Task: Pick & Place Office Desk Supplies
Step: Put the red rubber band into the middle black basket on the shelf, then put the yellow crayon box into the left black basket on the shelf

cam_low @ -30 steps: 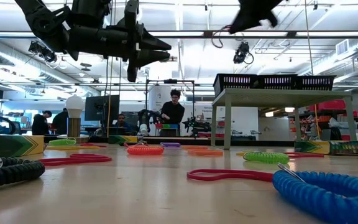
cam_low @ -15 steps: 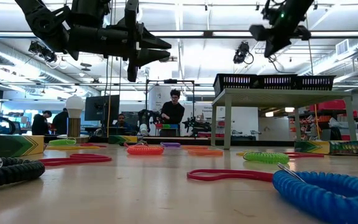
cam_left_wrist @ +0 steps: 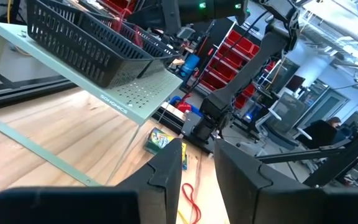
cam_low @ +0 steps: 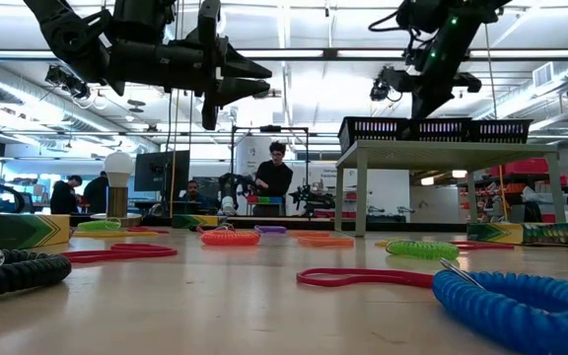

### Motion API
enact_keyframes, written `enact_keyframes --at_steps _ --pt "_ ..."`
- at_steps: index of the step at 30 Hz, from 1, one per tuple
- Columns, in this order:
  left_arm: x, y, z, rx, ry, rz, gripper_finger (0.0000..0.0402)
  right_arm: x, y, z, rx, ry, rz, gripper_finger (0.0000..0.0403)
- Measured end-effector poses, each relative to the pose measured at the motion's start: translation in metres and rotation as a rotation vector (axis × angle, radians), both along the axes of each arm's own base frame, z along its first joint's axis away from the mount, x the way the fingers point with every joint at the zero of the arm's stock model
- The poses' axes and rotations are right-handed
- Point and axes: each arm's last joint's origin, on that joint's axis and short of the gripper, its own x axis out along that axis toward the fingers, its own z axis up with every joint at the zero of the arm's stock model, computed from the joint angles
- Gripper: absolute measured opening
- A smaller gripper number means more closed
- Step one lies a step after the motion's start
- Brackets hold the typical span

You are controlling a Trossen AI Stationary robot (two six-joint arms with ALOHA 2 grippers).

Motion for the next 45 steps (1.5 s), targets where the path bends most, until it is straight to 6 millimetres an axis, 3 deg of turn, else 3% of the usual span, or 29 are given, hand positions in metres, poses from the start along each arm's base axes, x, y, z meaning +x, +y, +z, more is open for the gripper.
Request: enact_keyframes --at_steps 7,12,16,24,28,33,36,41,45 --pt "0.000 0.000 -0.001 0.001 0.010 0.000 0.0102 -0.004 0.002 0.007 -0.025 -0.049 -0.025 0.0168" --pt "0.000 0.000 -0.001 0.000 0.011 0.000 0.0102 -0.011 0.008 0.017 -0.042 -0.099 -0.005 0.0187" --pt "0.000 0.000 -0.001 0.000 0.012 0.000 0.0102 -0.019 0.015 0.022 -0.017 -0.122 0.023 0.0153" --pt "0.000 0.000 -0.002 0.009 0.017 0.010 0.0102 -0.024 0.017 0.021 0.083 -0.158 0.088 0.0019" --pt "-0.003 0.002 0.001 -0.015 0.025 0.011 0.0086 -0.026 0.041 0.034 0.068 -0.223 0.239 0.0008" --pt "-0.017 -0.001 0.006 -0.036 0.124 -0.050 0.0034 -0.024 0.081 0.044 0.049 -0.266 0.446 0.0006" --pt "-0.029 -0.006 0.008 -0.036 0.210 -0.108 0.0008 -0.018 0.104 0.035 0.064 -0.247 0.585 0.0004" --pt "-0.048 -0.018 0.008 -0.089 0.349 -0.217 0.0008 -0.002 0.139 0.012 0.080 -0.308 0.776 0.0006" --pt "-0.065 -0.035 0.007 -0.178 0.560 -0.295 0.0011 0.007 0.158 -0.008 0.091 -0.403 0.844 0.0006"
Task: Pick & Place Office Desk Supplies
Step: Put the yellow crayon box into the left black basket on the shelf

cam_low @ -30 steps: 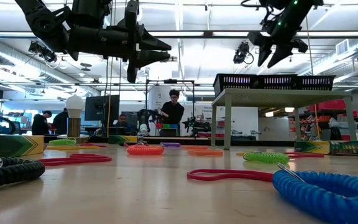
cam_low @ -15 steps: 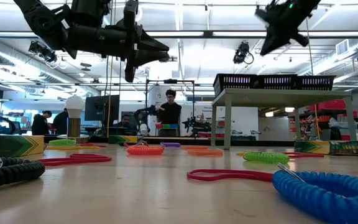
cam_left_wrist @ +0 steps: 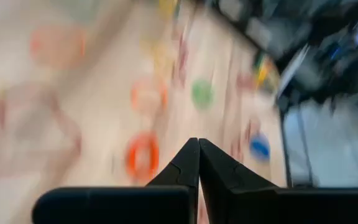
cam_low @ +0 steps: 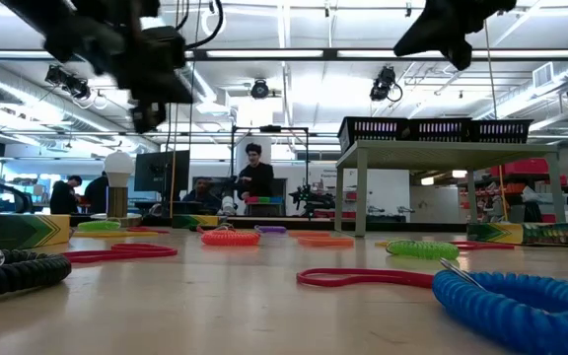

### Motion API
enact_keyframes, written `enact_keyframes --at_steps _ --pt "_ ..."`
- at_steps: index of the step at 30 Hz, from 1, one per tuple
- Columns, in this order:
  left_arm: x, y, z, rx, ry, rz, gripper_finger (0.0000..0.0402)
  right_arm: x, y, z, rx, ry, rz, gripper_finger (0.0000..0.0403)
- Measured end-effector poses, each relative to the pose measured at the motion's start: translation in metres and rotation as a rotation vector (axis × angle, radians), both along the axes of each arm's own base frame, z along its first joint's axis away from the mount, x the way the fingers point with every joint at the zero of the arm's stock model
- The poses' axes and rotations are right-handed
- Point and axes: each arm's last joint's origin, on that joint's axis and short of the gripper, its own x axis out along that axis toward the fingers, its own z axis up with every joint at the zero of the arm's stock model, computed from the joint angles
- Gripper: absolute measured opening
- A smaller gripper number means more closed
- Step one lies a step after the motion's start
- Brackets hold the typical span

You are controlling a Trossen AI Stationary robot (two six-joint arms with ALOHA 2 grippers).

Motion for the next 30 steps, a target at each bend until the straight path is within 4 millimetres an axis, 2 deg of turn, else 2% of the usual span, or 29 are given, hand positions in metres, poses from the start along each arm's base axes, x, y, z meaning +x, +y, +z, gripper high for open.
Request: enact_keyframes --at_steps 5,11,16,21,25,30 --pt "-0.022 -0.019 -0.010 -0.061 0.333 -0.007 0.0030 0.002 0.008 -0.018 0.027 -0.034 -0.019 0.0008" --pt "-0.032 -0.033 -0.026 -0.022 0.553 -0.032 0.0093 0.001 0.008 -0.023 0.031 -0.027 -0.032 0.0008" --pt "-0.023 -0.036 -0.038 0.034 0.610 -0.030 0.0156 0.002 0.008 -0.023 0.021 -0.030 -0.028 0.0009" --pt "-0.013 -0.039 -0.054 0.096 0.679 -0.132 0.0206 0.002 0.008 -0.023 0.015 -0.032 -0.025 0.0009" --pt "-0.005 -0.039 -0.069 0.135 0.739 -0.198 0.0215 0.002 0.008 -0.023 0.015 -0.033 -0.024 0.0009" --pt "0.001 -0.040 -0.082 0.157 0.787 -0.269 0.0201 0.002 0.008 -0.022 0.016 -0.037 -0.024 0.0009"
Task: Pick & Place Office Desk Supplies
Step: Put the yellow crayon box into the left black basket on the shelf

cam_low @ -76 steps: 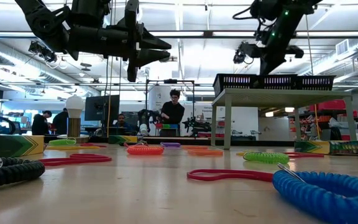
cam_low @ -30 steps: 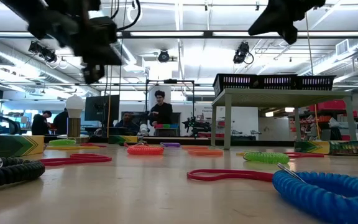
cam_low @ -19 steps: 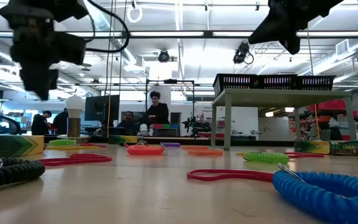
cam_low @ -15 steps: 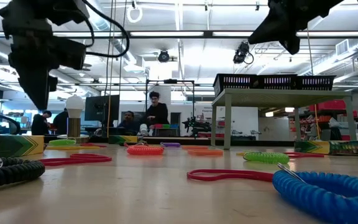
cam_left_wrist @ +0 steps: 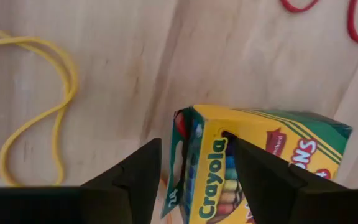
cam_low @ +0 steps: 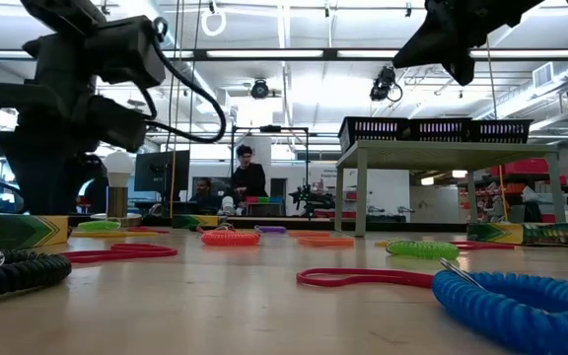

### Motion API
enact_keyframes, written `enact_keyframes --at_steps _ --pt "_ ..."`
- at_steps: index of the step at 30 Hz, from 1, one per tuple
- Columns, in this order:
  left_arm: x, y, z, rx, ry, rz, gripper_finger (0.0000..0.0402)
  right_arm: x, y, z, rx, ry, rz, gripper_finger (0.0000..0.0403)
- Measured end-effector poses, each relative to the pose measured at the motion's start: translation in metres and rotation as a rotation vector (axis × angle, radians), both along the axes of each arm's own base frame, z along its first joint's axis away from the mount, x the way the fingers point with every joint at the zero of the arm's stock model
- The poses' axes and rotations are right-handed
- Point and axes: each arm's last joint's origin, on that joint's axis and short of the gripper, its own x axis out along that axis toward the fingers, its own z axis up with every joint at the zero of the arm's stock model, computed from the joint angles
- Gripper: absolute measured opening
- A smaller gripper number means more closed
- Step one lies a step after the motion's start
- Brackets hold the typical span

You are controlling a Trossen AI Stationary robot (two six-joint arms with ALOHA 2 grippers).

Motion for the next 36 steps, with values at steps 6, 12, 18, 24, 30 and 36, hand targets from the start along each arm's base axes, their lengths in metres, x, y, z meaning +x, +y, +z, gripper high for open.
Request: enact_keyframes --at_steps 6,12,18,24,30,36 --pt "0.003 -0.002 -0.004 -0.047 -0.007 -0.040 0.0139 0.000 0.000 0.000 0.000 -0.001 0.000 0.0009" --pt "0.005 -0.003 -0.002 -0.075 -0.035 -0.060 0.0043 0.000 0.000 0.000 0.000 -0.002 0.000 0.0009" --pt "0.012 -0.002 0.018 -0.015 -0.116 -0.057 0.0006 0.000 0.000 0.000 -0.010 0.001 -0.001 0.0009" --pt "0.024 -0.002 0.051 0.047 -0.228 -0.063 0.0004 0.000 0.000 0.000 -0.015 0.006 0.002 0.0009" --pt "0.039 0.001 0.082 0.176 -0.335 -0.044 0.0003 0.000 0.000 0.000 -0.012 0.005 0.000 0.0009" --pt "0.049 0.002 0.095 0.254 -0.446 -0.010 0.0003 0.001 0.001 -0.001 0.053 -0.004 -0.002 0.0009"
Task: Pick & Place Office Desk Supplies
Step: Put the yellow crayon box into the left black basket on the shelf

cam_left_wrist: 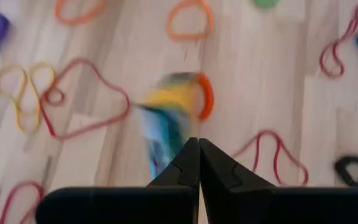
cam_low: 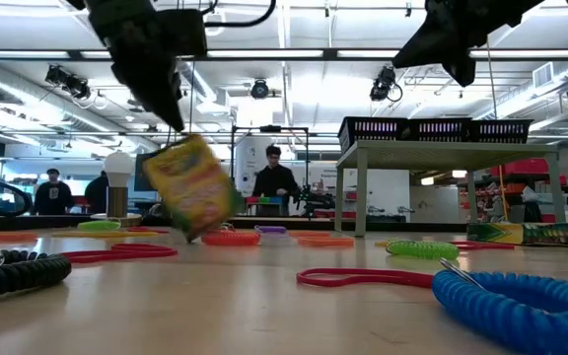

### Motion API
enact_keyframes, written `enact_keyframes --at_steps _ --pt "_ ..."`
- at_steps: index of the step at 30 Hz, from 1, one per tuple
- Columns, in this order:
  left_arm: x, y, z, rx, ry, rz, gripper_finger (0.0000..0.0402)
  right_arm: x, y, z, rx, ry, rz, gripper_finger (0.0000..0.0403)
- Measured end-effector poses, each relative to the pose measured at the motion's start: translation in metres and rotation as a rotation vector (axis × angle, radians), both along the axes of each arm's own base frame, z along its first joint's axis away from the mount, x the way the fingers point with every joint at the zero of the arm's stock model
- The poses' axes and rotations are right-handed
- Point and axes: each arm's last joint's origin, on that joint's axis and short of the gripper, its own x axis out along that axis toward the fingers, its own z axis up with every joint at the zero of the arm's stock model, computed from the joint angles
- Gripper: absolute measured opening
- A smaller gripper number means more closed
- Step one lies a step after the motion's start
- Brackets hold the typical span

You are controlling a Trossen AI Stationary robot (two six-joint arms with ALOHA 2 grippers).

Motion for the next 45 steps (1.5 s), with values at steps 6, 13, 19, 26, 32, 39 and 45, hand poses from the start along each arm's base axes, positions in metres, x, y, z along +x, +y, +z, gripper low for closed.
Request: enact_keyframes --at_steps 6,13,19,26,32,39,45 --pt "0.007 0.001 0.003 0.043 -0.081 0.030 0.0004 0.011 0.011 -0.015 0.064 0.071 0.056 0.0020" --pt "0.004 0.013 -0.003 0.005 -0.021 0.195 0.0067 0.028 0.023 -0.035 0.087 0.141 0.072 0.0060" --pt "0.005 0.047 -0.007 -0.173 -0.045 0.336 0.0137 0.037 0.027 -0.035 0.096 0.089 0.094 0.0073" --pt "-0.009 0.073 -0.052 -0.334 -0.097 0.449 0.0176 0.038 0.027 -0.035 0.087 0.085 0.100 0.0073" --pt "-0.019 0.076 -0.073 -0.298 -0.092 0.510 0.0187 0.039 0.027 -0.032 0.075 0.049 0.100 0.0073" --pt "-0.014 0.079 -0.087 -0.273 -0.114 0.556 0.0176 0.040 0.027 -0.031 0.055 0.045 0.107 0.0073" --pt "-0.002 0.080 -0.106 -0.328 -0.099 0.559 0.0172 0.040 0.028 -0.031 0.049 0.047 0.111 0.0073"
